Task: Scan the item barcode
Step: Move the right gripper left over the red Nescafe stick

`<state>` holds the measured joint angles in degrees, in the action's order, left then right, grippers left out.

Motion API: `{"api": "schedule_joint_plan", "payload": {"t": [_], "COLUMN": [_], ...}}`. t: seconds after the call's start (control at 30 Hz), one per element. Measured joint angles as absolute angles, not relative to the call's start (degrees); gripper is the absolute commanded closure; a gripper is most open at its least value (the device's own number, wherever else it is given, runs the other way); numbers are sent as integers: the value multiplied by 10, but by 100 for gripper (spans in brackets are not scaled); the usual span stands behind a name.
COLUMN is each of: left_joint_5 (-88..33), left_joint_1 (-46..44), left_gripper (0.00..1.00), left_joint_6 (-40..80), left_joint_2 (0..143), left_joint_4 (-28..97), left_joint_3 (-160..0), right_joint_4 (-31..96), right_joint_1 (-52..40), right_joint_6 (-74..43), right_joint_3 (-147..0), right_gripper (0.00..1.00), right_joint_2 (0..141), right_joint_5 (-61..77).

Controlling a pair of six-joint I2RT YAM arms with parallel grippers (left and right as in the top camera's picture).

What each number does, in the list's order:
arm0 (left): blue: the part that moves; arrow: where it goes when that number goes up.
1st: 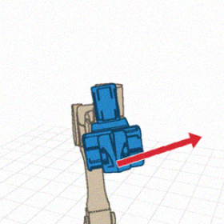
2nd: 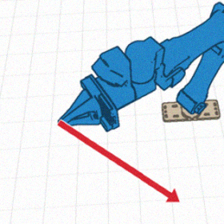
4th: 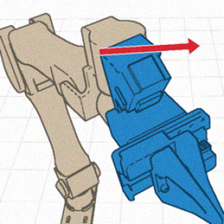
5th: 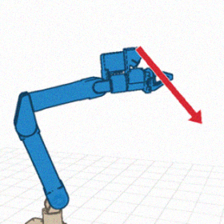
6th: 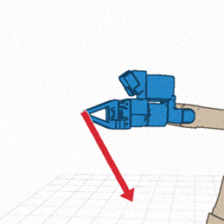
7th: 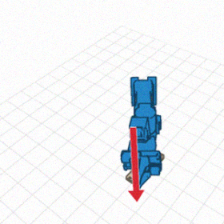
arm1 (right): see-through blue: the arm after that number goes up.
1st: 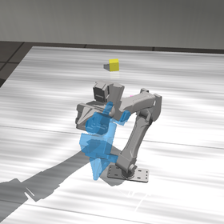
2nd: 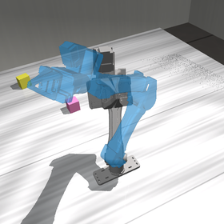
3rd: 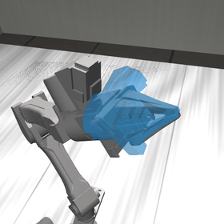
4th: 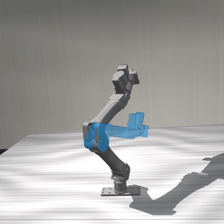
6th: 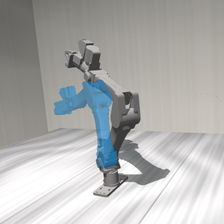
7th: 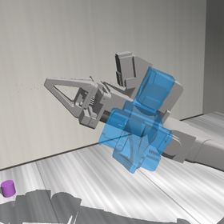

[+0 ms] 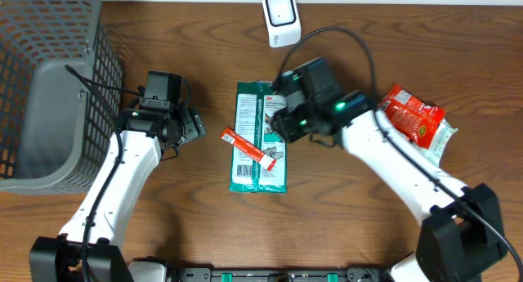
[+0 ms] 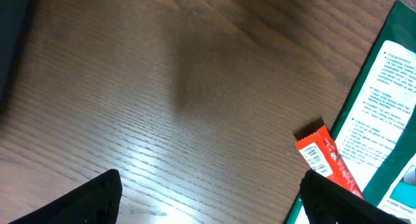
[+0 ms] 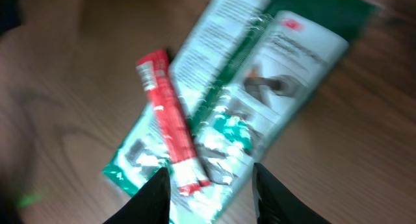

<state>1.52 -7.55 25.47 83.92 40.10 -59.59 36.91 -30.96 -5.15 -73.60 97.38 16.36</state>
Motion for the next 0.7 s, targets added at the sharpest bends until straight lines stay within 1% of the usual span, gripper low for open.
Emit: {"api": "schedule_joint_plan", "payload": {"t": [0.27, 0.33, 0.37, 0.53, 0.7], "left_joint_5": [26, 31, 34, 39, 43], "left_joint_1": [-76, -76, -76, -76, -76], "left_gripper": [11, 11, 11, 11, 11], "left_joint_6": [255, 259, 263, 272, 272], "left_joint_2": [839, 839, 839, 839, 839], "left_joint_4": [401, 402, 403, 405, 405], "left_joint_3": [-596, -596, -596, -596, -596], "right_joint_4": [332, 330, 327, 319, 314], "right_joint_1": [-407, -421, -426, -438, -438], "right_joint_6": [-48, -44, -41, -33, -30], "right_joint_3": [-722, -721, -721, -719, -719], "right_gripper": [64, 61, 59, 57, 58], "right_joint_2": [1029, 1049, 1060, 1109, 1126], "right_joint_5": [116, 106, 102, 88, 80]}}
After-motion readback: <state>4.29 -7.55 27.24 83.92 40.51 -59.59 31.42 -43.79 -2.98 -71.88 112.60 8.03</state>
